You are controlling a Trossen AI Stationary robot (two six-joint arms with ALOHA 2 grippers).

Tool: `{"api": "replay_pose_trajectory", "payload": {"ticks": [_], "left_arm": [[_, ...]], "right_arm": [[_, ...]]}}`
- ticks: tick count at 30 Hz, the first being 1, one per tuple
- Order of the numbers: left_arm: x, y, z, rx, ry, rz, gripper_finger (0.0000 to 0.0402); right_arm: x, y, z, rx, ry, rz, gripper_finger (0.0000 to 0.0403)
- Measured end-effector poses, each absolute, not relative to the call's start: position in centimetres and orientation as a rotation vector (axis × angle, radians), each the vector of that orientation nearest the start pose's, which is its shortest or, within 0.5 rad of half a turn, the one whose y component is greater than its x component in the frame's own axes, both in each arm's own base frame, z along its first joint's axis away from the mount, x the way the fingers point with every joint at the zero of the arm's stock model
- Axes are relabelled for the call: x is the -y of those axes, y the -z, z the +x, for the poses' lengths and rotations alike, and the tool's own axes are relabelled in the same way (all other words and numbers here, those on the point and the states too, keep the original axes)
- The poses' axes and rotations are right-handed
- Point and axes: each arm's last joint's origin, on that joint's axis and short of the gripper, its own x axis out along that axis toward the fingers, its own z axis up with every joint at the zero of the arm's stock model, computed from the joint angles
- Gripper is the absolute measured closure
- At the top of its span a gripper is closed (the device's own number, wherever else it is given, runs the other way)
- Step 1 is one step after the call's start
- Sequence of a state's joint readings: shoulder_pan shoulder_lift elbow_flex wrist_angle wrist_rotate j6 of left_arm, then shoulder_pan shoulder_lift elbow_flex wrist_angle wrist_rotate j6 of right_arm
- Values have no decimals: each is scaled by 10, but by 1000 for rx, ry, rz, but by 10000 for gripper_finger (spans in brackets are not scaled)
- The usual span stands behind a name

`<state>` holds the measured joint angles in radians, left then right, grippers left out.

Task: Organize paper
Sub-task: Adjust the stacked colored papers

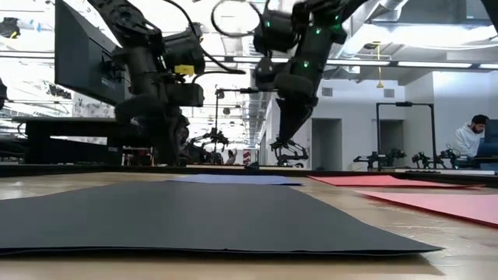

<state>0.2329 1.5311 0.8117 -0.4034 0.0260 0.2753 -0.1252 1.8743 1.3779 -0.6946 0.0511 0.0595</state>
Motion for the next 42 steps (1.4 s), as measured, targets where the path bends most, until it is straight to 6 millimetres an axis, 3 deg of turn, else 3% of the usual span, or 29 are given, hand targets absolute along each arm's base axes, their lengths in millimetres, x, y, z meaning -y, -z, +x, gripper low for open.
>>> {"api": "replay_pose_trajectory", "payload": {"ticks": [5, 10, 18, 30, 42], "left_arm": [[-51, -163, 274, -1095, -31, 80, 402], [-45, -164, 276, -1074, 32, 3, 402], [-32, -163, 277, -1084, 97, -21, 402], [-49, -137, 282, -1161, 73, -88, 402], [-51, -138, 283, -1150, 58, -99, 402]], "right_arm": [[19, -199, 381, -1138, 150, 97, 403], [8, -199, 384, -1113, 136, 99, 403], [11, -200, 385, -1097, 155, 126, 403], [13, -201, 386, -1080, 163, 129, 403], [13, -201, 386, -1078, 163, 129, 403]]}}
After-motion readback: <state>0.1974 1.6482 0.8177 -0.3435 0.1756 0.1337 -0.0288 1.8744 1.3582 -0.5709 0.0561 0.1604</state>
